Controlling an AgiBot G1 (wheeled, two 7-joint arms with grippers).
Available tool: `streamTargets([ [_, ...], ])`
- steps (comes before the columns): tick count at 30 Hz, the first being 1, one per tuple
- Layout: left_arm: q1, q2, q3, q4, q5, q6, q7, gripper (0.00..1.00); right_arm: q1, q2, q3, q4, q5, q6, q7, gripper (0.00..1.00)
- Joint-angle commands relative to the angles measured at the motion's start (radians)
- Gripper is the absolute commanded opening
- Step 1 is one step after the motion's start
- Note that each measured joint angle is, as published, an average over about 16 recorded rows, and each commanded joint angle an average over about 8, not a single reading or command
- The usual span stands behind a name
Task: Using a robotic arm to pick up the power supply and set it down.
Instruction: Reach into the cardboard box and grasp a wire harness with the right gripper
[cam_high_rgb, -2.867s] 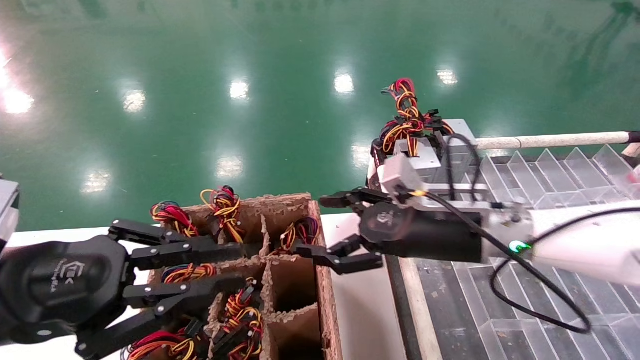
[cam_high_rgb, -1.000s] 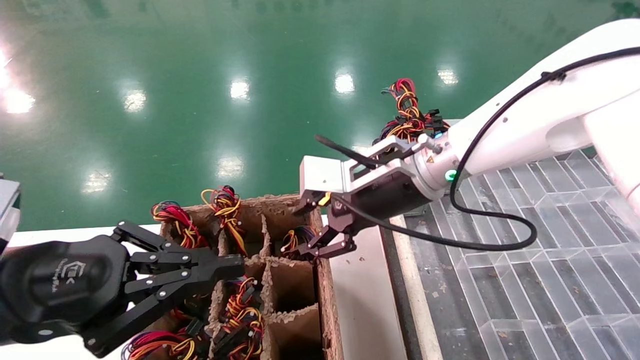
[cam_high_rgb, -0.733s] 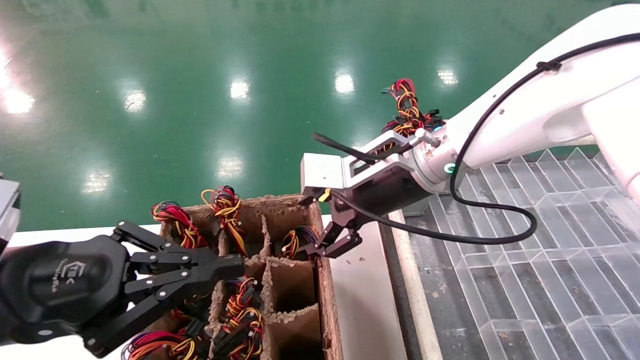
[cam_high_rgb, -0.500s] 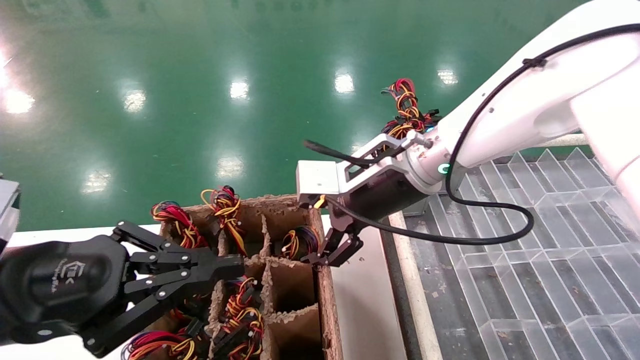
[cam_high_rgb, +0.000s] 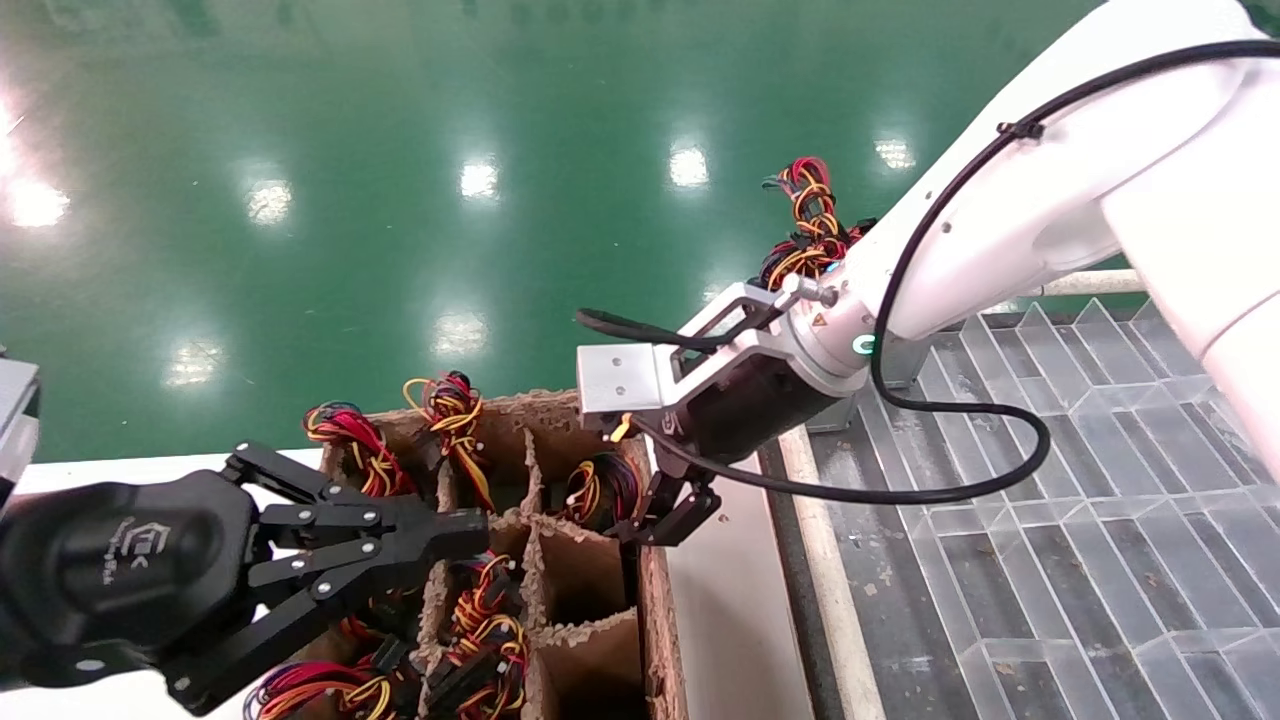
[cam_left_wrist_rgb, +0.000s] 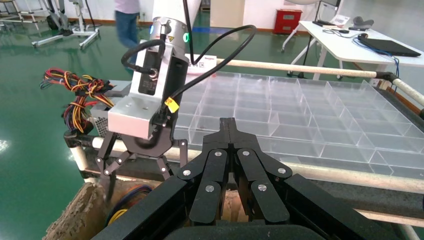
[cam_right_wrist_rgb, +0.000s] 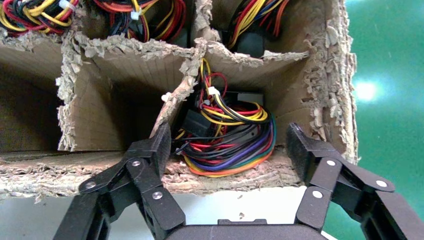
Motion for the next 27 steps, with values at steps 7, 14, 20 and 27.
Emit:
streamTargets([
  [7, 0.000, 0.000, 0.000, 0.000, 0.000, 0.000, 0.000, 0.00, 0.013, -0.004, -0.055, 0.051, 0.002, 0.015, 0.031, 0.00],
  [14, 0.000, 0.000, 0.000, 0.000, 0.000, 0.000, 0.000, 0.00, 0.030, -0.005, -0.106, 0.103, 0.012, 0.029, 0.061, 0.00],
  [20, 0.000, 0.000, 0.000, 0.000, 0.000, 0.000, 0.000, 0.00, 0.043, -0.003, -0.143, 0.138, 0.028, 0.040, 0.084, 0.00],
  [27, 0.000, 0.000, 0.000, 0.000, 0.000, 0.000, 0.000, 0.00, 0.059, 0.001, -0.170, 0.157, 0.050, 0.051, 0.097, 0.00],
])
